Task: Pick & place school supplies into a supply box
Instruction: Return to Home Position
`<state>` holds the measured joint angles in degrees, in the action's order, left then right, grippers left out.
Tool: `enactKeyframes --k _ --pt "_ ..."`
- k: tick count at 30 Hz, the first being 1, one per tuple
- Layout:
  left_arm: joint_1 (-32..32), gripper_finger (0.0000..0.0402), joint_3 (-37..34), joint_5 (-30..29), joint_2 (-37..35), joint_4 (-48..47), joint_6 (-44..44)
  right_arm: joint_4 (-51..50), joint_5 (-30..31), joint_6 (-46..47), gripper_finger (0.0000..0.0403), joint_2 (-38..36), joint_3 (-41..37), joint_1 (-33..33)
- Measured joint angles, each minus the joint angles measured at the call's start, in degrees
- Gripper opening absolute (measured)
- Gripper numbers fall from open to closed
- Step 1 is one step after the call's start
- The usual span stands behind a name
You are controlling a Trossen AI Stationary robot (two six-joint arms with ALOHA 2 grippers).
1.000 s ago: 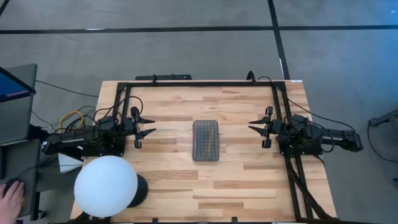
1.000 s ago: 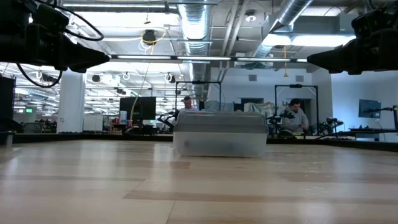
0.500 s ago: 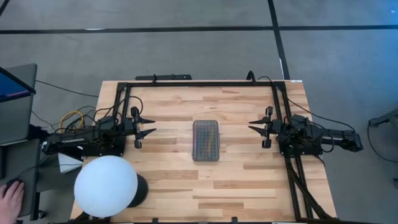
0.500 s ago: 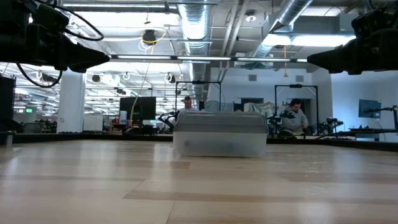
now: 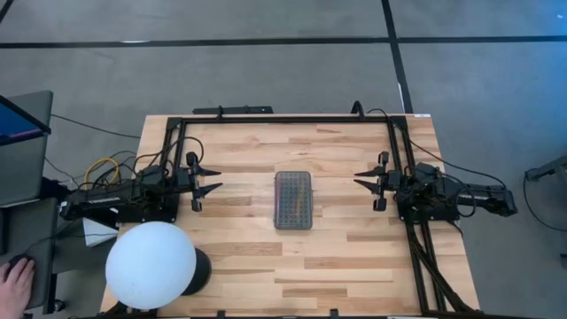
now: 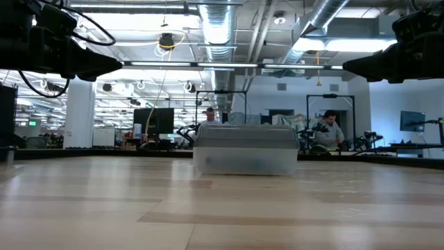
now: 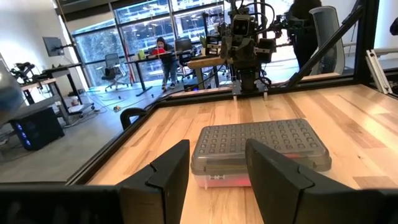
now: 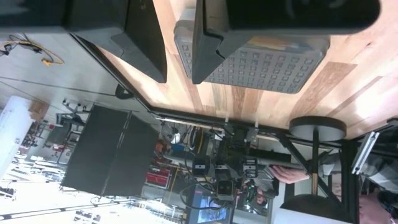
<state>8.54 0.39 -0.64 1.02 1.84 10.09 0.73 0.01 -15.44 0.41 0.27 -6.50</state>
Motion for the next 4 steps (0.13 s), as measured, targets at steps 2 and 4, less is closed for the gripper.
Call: enactKeyframes --k 2,4 --pt "0.01 0.0153 0.02 0.0 0.0 -0.02 -0.2 0.0 -0.01 0.0 0.0071 0.0 -0.02 -0.01" --pt "0.01 0.0153 0.02 0.0 0.0 0.0 -0.08 0.0 -0.01 0.0 0.0071 0.02 0.0 -0.02"
